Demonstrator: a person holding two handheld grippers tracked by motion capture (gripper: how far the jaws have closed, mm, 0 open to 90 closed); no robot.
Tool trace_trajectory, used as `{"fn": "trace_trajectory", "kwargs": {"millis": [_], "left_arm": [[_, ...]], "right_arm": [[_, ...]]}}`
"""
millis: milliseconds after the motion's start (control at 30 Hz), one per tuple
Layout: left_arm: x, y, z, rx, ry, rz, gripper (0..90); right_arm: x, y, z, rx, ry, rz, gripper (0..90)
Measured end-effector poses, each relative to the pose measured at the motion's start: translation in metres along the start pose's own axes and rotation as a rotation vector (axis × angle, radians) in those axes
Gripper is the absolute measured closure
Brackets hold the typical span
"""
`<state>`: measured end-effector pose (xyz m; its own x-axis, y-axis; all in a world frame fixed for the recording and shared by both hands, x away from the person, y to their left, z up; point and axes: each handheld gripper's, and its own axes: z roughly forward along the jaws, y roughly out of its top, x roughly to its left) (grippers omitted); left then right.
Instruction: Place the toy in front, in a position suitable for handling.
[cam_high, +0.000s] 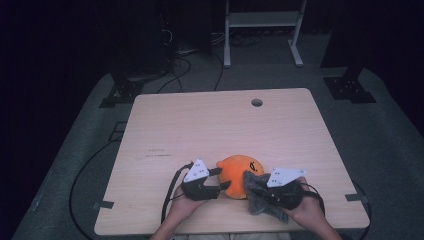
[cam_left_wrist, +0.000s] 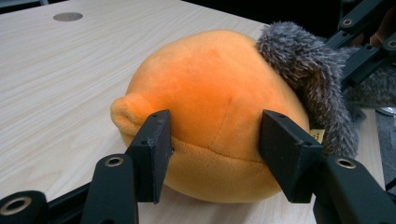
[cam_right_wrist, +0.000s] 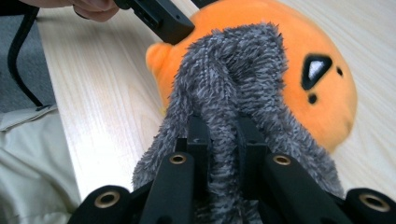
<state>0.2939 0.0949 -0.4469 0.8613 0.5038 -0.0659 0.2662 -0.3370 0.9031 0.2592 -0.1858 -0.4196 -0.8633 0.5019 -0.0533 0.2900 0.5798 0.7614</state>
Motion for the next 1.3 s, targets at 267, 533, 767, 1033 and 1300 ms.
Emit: {"fn": "trace_trajectory", "kwargs": {"millis": [267, 533, 767, 1033, 1300], "left_arm": [[-0.001, -0.001, 0.002, 0.017, -0.001, 0.022, 43.7], [0.0, -0.002, 0.002, 0.011, -0.004, 0.021, 43.5], [-0.007, 0.004, 0.009, 0.02, -0.013, -0.01, 22.1], [-0.01, 0.001, 0.008, 0.037, 0.028, 0.046, 33.7], [-0.016, 0.002, 0.009, 0.043, 0.034, 0.108, 35.7]], "right_arm": [[0.021, 0.018, 0.02, -0.004, 0.059, -0.083, 78.2], [0.0, 0.013, -0.008, -0.09, 0.014, 0.017, 78.1], [0.004, 0.015, 0.008, -0.035, 0.006, -0.003, 78.3], [-0.011, -0.008, -0.01, 0.0, -0.006, 0.051, 78.3], [-0.017, 0.006, -0.003, -0.059, -0.009, 0.078, 70.0]]}}
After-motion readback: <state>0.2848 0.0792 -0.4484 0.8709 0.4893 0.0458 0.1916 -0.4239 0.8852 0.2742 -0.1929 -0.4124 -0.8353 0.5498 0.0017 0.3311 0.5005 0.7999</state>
